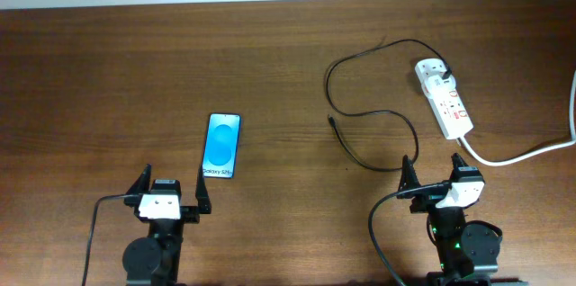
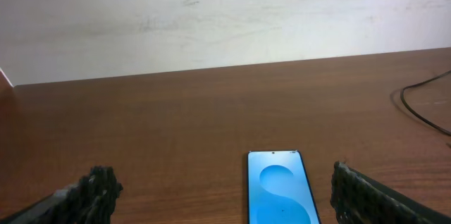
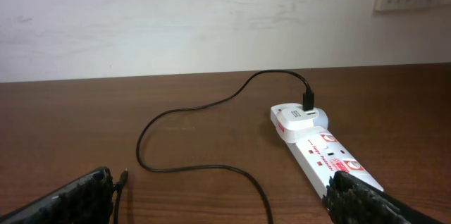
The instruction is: Plug charger to phone and switch on socket
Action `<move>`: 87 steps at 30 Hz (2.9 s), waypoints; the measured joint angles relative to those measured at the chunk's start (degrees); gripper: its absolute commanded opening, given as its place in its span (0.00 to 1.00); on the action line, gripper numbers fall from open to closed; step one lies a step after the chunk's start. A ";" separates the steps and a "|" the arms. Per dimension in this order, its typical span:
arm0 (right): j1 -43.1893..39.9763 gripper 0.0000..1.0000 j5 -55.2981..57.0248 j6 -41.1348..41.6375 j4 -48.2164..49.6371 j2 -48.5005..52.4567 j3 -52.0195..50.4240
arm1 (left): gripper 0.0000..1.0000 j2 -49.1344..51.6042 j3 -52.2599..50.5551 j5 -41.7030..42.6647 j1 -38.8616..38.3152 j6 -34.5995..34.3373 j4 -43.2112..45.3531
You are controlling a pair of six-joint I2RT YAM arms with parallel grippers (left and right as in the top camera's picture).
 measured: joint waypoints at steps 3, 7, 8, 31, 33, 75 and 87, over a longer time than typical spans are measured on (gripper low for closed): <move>0.00 0.98 0.00 -0.02 0.02 0.00 0.00 | 0.99 0.00 0.00 0.20 -2.10 0.00 -0.02; 0.00 0.98 0.00 0.04 0.00 0.00 0.00 | 0.99 0.00 0.00 0.17 -2.27 0.00 -0.02; 0.00 0.98 0.00 0.00 0.00 0.00 0.02 | 0.99 0.00 0.00 0.17 -2.27 0.00 -0.02; 0.00 0.98 0.00 0.02 0.00 0.00 0.02 | 0.99 0.00 0.00 0.17 -2.27 0.00 -0.02; 0.00 0.98 0.00 0.00 0.02 0.00 0.00 | 0.99 0.00 0.02 0.17 -2.27 0.00 -0.02; -0.04 0.98 0.46 0.00 -0.07 0.04 0.02 | 0.99 49.22 41.31 5.38 -2.27 -0.48 -38.71; -0.04 0.98 0.46 -0.02 -0.07 0.04 0.02 | 0.99 63.45 45.79 13.49 -2.27 -0.48 -38.53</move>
